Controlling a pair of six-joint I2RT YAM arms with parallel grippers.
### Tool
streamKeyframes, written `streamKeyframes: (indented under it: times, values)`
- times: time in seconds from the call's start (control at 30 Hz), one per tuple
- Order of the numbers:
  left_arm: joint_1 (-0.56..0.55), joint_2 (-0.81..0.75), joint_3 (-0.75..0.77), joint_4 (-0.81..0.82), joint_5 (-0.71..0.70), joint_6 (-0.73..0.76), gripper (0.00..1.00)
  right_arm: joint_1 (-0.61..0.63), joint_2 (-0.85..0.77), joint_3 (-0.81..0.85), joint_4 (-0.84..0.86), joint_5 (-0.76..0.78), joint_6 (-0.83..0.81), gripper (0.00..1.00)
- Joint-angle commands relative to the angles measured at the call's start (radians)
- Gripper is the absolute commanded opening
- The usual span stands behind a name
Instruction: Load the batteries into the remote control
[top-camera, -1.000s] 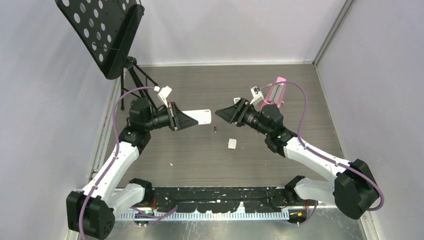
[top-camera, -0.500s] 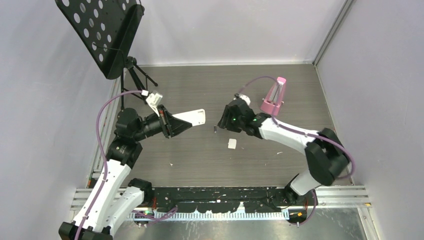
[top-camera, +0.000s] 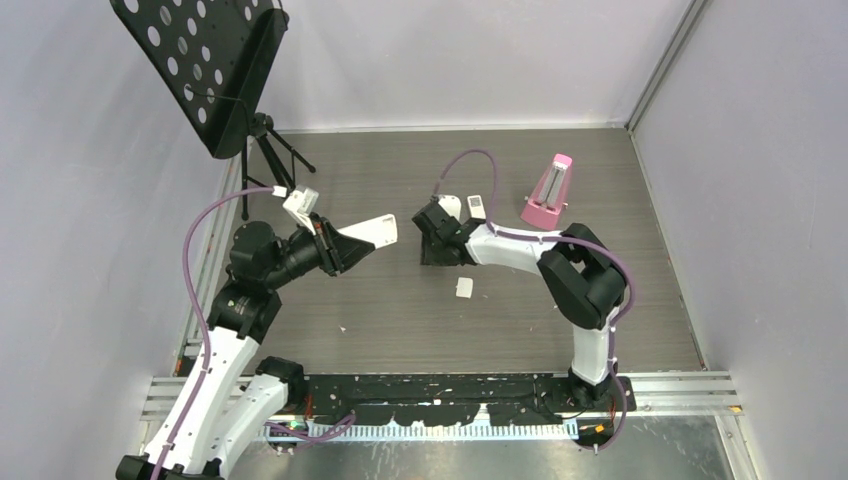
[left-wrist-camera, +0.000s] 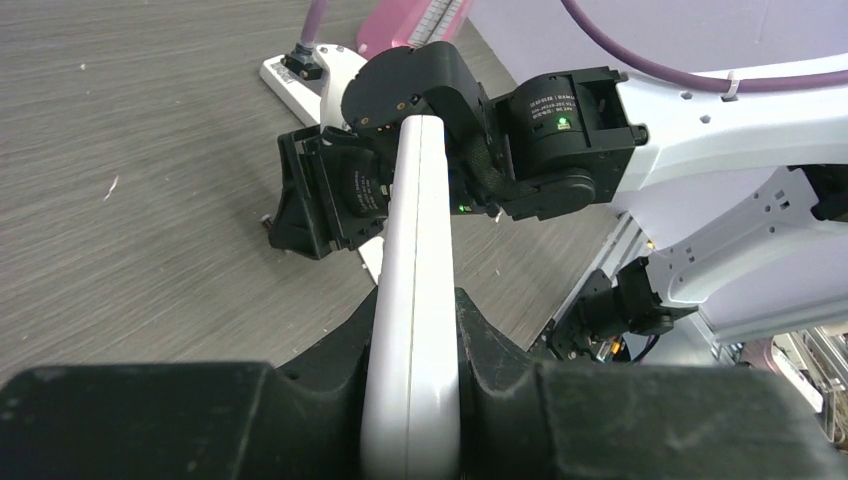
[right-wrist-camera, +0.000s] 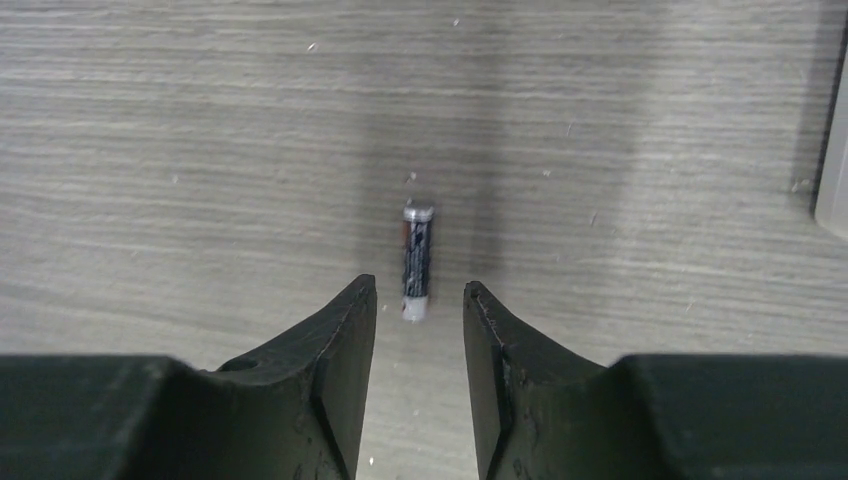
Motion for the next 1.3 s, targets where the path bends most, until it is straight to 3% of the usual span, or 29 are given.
streamKeyframes:
  times: [0.0,0.2,0.37,0.47,0.9,1.27]
  values:
    - [0.001,-0.015,0.03,-0.012,-0.048,0.03,0.0,0.004,0.046,0.082,-0.012,0.088,-0.041,0.41]
    - [0.0,-0.012,0.031,-0.031,-0.066,0.049,0.0,0.005,0.104,0.122,-0.045,0.095,-0.044,0.28]
    - [0.0,-0.005,0.032,-0.037,-0.076,0.056,0.0,0.004,0.09,0.122,-0.099,0.087,-0.058,0.07]
    - [0.001,0.005,0.033,-0.04,-0.084,0.056,0.0,0.005,0.046,0.087,-0.084,0.104,-0.064,0.02]
    - [0.0,0.064,-0.013,0.068,-0.039,-0.042,0.0,0.004,-0.359,-0.297,0.522,0.055,-0.242,0.01]
    - [0.0,0.155,-0.047,0.219,0.063,-0.133,0.0,0.003,-0.707,-0.455,0.779,-0.049,-0.329,0.01]
